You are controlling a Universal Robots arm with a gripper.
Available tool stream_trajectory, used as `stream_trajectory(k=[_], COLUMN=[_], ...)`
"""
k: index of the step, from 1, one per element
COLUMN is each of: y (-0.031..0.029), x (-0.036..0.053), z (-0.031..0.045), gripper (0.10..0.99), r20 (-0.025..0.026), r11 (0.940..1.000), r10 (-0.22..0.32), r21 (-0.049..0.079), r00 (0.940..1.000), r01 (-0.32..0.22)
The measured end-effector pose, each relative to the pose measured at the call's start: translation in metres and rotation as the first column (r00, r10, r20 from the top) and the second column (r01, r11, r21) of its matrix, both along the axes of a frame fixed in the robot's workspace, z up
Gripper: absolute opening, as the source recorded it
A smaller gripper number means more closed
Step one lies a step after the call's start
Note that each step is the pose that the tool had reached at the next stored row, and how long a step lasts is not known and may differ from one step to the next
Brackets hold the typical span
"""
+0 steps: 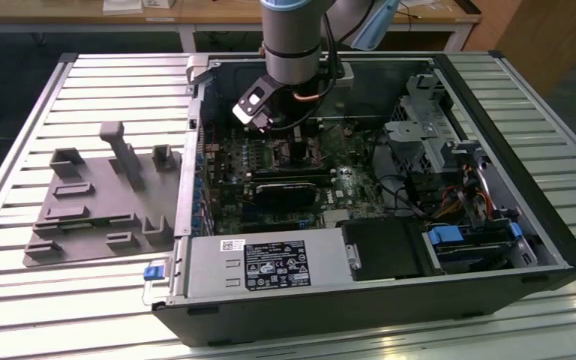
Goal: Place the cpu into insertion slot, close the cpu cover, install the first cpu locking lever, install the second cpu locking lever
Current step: 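Place the cpu into insertion slot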
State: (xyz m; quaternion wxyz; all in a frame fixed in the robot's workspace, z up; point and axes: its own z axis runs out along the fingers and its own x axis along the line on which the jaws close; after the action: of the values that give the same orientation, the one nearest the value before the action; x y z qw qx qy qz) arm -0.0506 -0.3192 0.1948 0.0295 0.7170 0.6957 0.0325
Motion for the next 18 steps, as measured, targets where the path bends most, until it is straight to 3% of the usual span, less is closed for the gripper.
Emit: stream_trajectory(k=[4,13,18], y=[0.0,0.0,0.0], x=[0.0,-0.0033,-0.0049], z=[0.0,-0.0007,-0.0012], gripper=[0.533,0.533,0.533], r20=[0.0003,0.0149,0.0207], r11=[1.0,1.0,1.0], r10=[0.0,0.0,0.0], r21=[0.0,0.0,0.0], r00=[1.0,0.9999,0.9998], r01=[0.0,0.0,0.0])
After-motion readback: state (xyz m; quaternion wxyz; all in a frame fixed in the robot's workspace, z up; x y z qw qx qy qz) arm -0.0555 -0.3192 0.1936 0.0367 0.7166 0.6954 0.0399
